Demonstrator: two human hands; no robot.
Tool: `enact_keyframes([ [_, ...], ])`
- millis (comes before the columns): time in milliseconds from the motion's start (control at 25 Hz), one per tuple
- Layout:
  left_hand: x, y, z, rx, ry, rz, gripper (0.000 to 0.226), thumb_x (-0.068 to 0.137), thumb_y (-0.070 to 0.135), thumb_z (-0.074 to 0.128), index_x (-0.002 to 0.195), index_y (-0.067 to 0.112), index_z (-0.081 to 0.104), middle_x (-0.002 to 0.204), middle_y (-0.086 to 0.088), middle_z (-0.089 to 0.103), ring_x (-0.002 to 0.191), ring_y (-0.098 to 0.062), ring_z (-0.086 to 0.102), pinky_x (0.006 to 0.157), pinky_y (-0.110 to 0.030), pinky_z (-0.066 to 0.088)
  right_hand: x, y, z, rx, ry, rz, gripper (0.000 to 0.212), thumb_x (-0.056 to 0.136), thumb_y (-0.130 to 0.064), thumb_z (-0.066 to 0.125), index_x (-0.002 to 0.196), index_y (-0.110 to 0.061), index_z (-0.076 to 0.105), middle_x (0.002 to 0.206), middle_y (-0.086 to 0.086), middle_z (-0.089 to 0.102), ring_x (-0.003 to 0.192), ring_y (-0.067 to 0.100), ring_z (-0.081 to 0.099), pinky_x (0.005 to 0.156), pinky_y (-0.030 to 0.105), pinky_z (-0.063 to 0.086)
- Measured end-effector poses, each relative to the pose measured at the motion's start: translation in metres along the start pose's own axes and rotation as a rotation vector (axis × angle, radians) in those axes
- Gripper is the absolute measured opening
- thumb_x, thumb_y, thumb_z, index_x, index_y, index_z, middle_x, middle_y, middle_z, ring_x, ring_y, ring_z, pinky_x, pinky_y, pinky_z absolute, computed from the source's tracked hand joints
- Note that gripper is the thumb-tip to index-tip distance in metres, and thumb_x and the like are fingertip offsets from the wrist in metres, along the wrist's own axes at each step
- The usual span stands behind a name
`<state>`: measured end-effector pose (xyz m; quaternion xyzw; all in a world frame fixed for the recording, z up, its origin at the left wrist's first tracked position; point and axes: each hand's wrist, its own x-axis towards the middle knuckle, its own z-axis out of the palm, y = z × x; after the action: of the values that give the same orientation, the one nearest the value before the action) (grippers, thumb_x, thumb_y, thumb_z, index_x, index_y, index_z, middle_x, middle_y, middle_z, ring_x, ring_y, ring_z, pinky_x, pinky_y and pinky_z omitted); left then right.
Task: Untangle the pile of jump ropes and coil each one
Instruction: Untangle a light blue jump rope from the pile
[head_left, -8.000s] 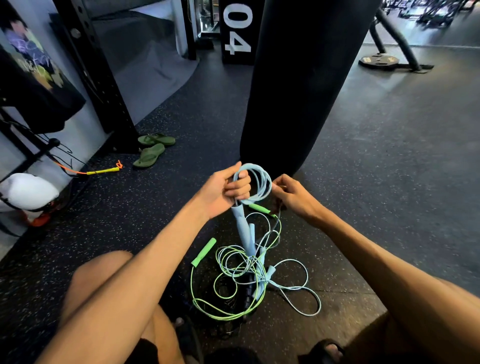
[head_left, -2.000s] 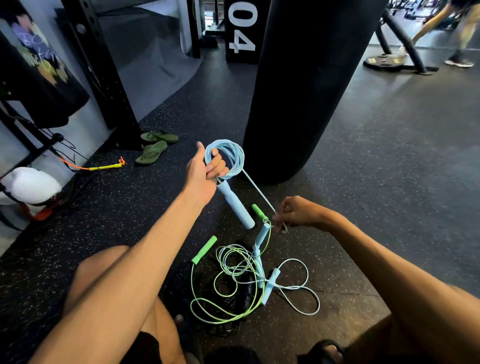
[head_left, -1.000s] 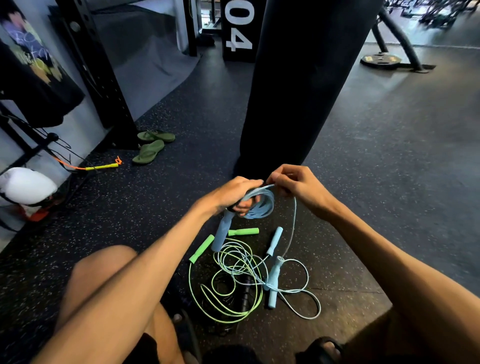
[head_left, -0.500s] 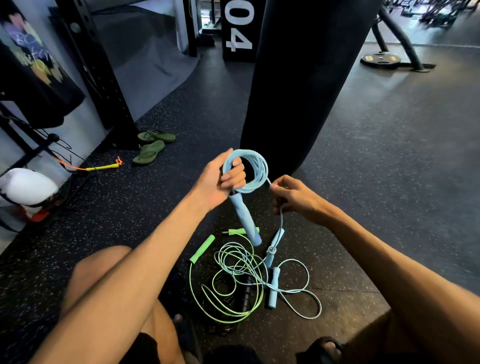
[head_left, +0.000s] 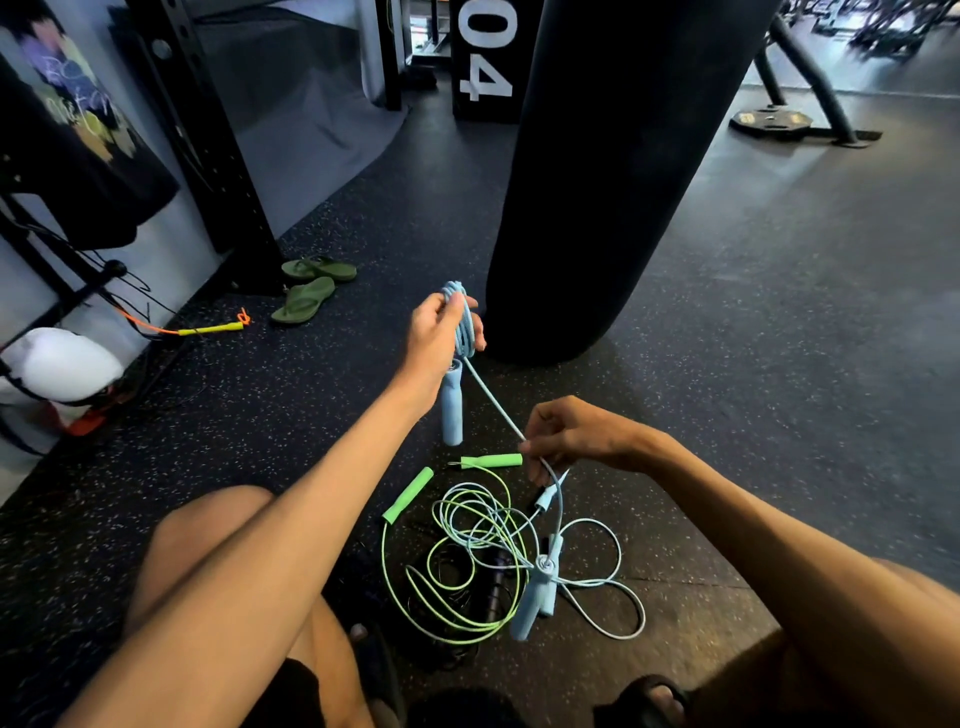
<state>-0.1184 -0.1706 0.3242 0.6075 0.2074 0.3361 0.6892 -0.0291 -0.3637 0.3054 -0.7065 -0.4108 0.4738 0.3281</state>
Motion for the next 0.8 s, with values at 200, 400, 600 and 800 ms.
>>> enact_keyframes([
  [200,-0.012,-0.005,0.000,0.605,-0.197,0.147,0.022,0.099,0.014,0.048,0.089,0.000,0.062,0.066,-0.012,0.067,0.049,-0.016,0.062,0.055,-0.030,0.054,-0.002,-0.014,-0.001,0.013,0.060,-0.160,0.016,0.097,-0.011,0.059,0.099,0.005,0.060,0.079,0.019,0.066,0.069,0.029,0.062,0.061,0.028,0.054],
  [400,-0.022,-0.009,0.003,0.871,-0.504,0.002,0.031,0.099,0.021,0.050,0.080,0.001,0.065,0.057,-0.002,0.065,0.045,-0.010,0.062,0.053,-0.026,0.052,-0.004,-0.019,-0.006,-0.089,0.197,-0.255,0.018,0.100,-0.016,0.055,0.096,-0.002,0.065,0.071,0.011,0.062,0.064,0.021,0.059,0.061,0.034,0.050],
  [600,-0.025,-0.004,0.009,0.731,-0.605,-0.190,0.040,0.101,0.027,0.044,0.080,-0.002,0.062,0.049,-0.004,0.048,0.039,-0.013,0.042,0.043,-0.024,0.038,-0.007,-0.024,-0.019,-0.132,0.415,-0.311,0.016,0.094,-0.018,0.064,0.094,-0.001,0.064,0.077,0.015,0.064,0.066,0.019,0.057,0.062,0.039,0.049],
  [800,-0.028,0.001,0.009,0.507,-0.604,-0.291,0.049,0.102,0.037,0.044,0.063,0.009,0.051,0.041,0.000,0.030,0.034,-0.012,0.025,0.040,-0.022,0.028,-0.004,-0.021,-0.020,-0.100,0.495,-0.334,0.026,0.091,-0.024,0.069,0.093,0.000,0.059,0.075,0.016,0.064,0.064,0.018,0.058,0.058,0.036,0.049],
])
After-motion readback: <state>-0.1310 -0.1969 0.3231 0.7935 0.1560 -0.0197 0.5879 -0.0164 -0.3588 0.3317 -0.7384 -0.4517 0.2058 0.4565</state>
